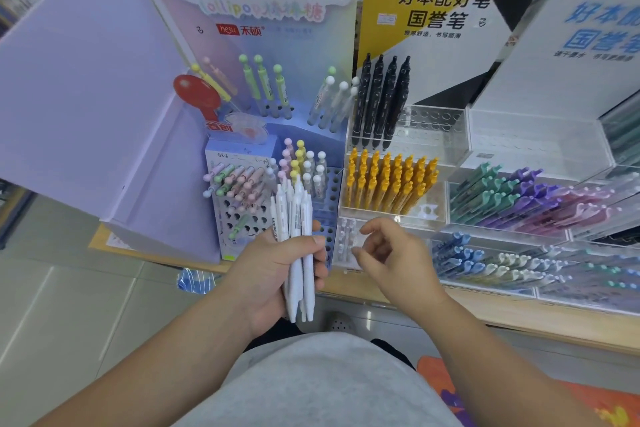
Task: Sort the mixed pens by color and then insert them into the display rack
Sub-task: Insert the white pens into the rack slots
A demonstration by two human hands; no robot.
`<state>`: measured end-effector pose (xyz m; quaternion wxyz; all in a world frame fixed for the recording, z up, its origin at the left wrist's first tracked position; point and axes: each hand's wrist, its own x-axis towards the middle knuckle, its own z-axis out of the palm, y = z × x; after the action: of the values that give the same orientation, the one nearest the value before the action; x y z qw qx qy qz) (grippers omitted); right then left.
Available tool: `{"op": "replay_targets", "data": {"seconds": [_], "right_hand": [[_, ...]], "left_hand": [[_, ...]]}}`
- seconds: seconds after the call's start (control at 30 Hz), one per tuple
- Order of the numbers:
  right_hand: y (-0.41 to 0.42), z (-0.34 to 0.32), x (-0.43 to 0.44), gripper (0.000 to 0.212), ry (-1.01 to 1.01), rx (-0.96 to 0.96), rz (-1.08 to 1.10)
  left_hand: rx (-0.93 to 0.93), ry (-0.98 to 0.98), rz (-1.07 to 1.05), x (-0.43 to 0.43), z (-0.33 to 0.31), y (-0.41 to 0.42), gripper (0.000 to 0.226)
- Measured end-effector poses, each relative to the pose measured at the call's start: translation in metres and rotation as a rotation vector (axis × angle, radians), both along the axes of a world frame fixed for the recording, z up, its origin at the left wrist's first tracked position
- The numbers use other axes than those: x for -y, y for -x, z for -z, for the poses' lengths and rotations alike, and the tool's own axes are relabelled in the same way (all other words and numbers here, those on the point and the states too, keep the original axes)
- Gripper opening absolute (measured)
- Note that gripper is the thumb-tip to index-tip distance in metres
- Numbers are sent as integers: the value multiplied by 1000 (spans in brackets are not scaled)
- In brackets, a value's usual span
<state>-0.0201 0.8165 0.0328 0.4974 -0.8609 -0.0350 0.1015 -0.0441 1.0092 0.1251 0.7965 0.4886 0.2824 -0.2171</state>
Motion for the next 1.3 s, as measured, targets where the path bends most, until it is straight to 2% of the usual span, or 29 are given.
{"op": "replay_targets", "data": {"seconds": [0.13,0.23,0.4,0.57,0.83,1.03,1.1,1.2,1.3], "right_hand": [[-7,-47,-3,3,-336,-174,110],[-8,-75,-5,7,-476,-225,116],[-7,-88,-7,14,-510,-262,185],[-6,-87,-1,10,-560,-314,238],[-5,-86,3,14,-669,-338,232],[-11,-83,10,3,-700,-358,242],[-13,-83,15,3,-731,-368,257],[-17,-85,26,6,-831,-343,329],[-23,-87,41,6,-833,-227,434]], "left_hand": [[4,-33,102,10,0,-5,37],[53,-133,210,20,0,-8,18],[132,-201,308,33,0,-10,21],[162,-287,336,36,6,-14,30],[132,-209,338,37,5,-13,25],[135,-171,285,33,0,-15,48],[110,-151,243,32,1,-17,42],[80,-161,145,28,3,-20,16],[66,-156,82,23,6,-23,24]]}}
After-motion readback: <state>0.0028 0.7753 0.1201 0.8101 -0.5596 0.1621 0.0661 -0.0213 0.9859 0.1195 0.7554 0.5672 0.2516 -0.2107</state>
